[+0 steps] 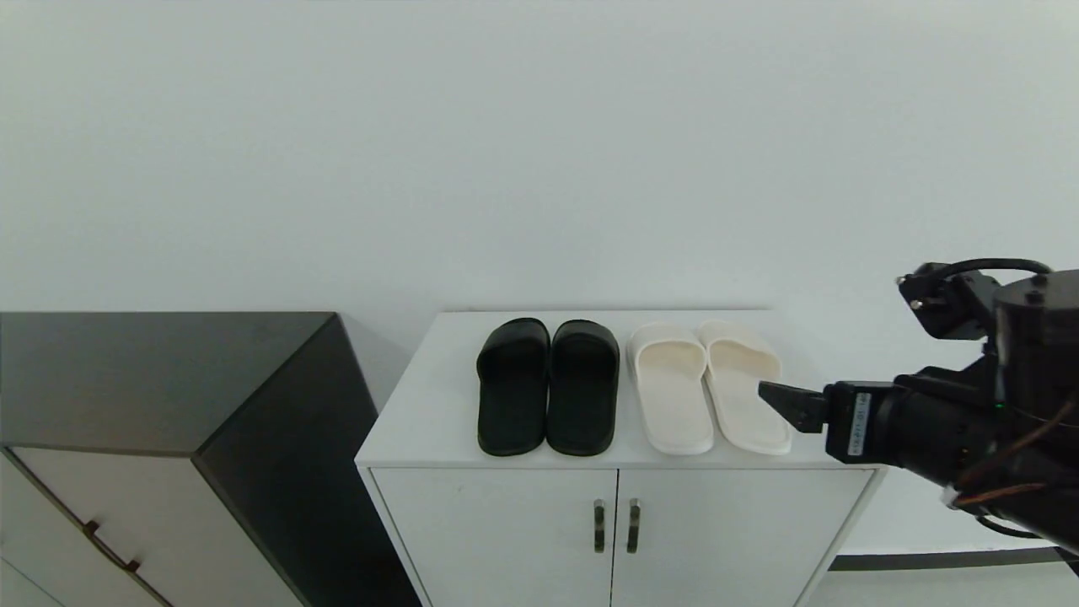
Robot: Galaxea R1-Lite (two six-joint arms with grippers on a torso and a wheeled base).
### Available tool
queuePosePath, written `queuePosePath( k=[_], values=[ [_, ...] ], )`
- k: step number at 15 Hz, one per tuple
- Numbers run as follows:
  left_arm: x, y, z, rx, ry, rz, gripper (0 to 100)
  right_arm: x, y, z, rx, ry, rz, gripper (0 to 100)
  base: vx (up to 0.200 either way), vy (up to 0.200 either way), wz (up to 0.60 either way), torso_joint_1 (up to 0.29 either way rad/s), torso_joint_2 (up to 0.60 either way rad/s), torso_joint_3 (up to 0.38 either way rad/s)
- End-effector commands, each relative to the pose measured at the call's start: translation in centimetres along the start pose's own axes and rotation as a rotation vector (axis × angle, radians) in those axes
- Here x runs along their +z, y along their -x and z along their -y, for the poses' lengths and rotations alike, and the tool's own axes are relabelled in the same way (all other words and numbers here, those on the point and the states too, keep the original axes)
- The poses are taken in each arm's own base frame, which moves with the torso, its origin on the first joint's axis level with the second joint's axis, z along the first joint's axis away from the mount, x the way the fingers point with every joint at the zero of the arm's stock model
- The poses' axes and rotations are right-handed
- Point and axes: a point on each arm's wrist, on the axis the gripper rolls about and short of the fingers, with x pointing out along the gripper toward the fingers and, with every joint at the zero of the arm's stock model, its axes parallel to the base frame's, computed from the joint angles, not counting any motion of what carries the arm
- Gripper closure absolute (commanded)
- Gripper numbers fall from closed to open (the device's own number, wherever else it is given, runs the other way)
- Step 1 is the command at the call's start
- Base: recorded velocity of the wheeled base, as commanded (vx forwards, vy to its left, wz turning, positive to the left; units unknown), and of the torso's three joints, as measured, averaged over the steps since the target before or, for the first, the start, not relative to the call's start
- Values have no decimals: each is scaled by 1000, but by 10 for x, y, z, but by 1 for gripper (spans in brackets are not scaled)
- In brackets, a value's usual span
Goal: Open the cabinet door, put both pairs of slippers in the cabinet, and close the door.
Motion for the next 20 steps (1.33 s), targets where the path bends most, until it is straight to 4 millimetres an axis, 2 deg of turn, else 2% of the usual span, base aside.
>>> queuePosePath(
  k=[1,4,9,10,12,18,20],
  values=[
    [0,0,0,1,0,0,100,-11,-46,-27,-68,28,-2,0,0,0,0,0,0,0],
    [0,0,0,1,0,-1,100,-21,-85,-45,-138,47,45,0,0,0,0,0,0,0],
    [0,0,0,2,0,-1,100,-37,-118,-48,-153,80,51,0,0,0,0,0,0,0],
    [0,0,0,1,0,-1,100,-43,-133,-43,-160,85,46,0,0,0,0,0,0,0],
    [0,0,0,1,0,0,100,-46,-150,-36,-125,83,64,0,0,0,0,0,0,0],
    [0,0,0,1,0,-1,100,-48,-183,-19,-128,76,70,0,0,0,0,0,0,0],
    [0,0,0,1,0,-1,100,-40,-190,-19,-130,74,95,0,0,0,0,0,0,0]
  ],
)
